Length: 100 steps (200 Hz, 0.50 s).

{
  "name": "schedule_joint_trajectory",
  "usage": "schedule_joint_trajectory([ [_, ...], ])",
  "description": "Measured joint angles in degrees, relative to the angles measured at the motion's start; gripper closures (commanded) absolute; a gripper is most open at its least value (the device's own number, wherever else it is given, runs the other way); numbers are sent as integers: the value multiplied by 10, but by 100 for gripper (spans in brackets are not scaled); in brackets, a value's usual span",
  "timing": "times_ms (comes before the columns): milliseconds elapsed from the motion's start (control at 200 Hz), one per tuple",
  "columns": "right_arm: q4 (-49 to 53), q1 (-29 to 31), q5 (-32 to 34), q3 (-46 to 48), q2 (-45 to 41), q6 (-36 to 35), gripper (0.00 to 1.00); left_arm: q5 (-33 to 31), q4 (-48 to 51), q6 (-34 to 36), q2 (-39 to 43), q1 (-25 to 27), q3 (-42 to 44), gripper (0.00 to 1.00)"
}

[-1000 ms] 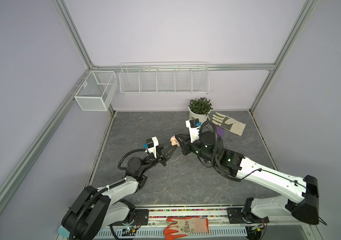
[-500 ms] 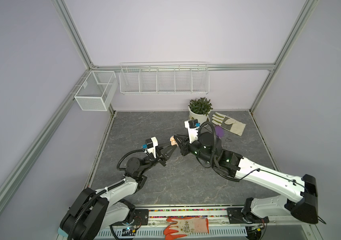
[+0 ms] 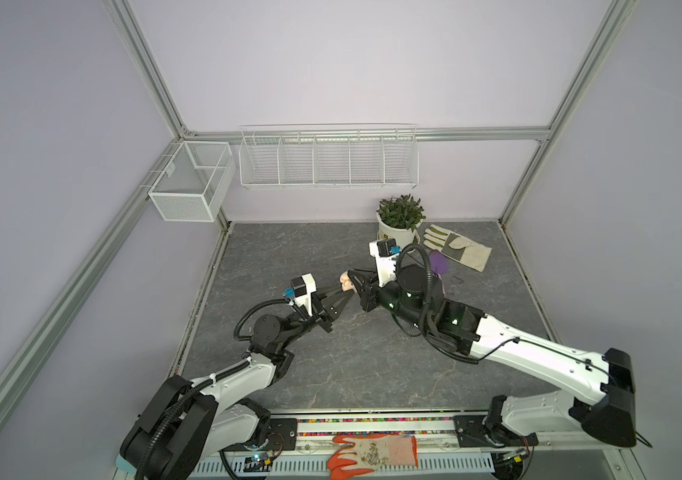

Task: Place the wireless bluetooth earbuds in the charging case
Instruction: 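Lower the earbud into the empty slot of the pink case and open the right gripper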

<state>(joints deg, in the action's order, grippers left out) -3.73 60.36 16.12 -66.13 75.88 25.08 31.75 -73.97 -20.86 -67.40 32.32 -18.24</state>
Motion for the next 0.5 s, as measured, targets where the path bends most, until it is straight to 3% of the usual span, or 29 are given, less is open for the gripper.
schedule_joint_trajectory([
  [230, 9, 10, 21, 3, 0, 0, 89, 0, 2, 0, 0, 0, 0, 100],
  [500, 17, 14, 36, 3, 0, 2, 80, 1, 7, 2, 0, 0, 0, 100],
])
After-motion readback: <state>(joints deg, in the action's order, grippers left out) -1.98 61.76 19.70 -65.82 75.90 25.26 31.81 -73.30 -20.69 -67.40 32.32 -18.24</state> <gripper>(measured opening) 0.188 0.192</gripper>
